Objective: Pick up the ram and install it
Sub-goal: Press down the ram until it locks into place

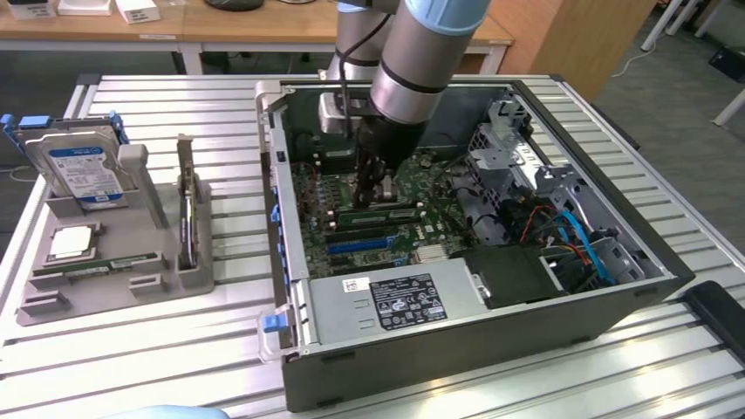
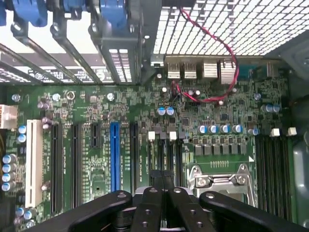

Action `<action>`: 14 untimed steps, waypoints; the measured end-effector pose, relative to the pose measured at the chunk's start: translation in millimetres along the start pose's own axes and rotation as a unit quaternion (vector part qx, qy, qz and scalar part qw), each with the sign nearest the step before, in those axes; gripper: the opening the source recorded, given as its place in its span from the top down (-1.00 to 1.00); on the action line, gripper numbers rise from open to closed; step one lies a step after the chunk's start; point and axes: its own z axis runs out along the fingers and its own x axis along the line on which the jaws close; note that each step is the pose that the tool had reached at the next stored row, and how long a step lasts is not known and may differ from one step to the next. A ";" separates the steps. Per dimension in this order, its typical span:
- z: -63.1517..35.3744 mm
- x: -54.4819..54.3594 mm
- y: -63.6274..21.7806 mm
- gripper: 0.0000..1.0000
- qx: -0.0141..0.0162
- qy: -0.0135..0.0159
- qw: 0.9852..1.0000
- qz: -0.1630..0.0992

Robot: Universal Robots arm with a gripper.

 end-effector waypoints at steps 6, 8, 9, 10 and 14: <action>3.6 0.5 6.5 0.80 0.000 0.000 1.000 0.003; 5.5 0.6 7.1 0.80 0.000 0.000 1.000 0.004; 6.4 0.7 7.3 0.80 0.000 -0.001 1.000 0.005; 7.3 0.8 7.5 0.80 0.000 -0.001 1.000 0.005; 10.3 1.0 8.0 0.80 0.000 -0.001 1.000 0.007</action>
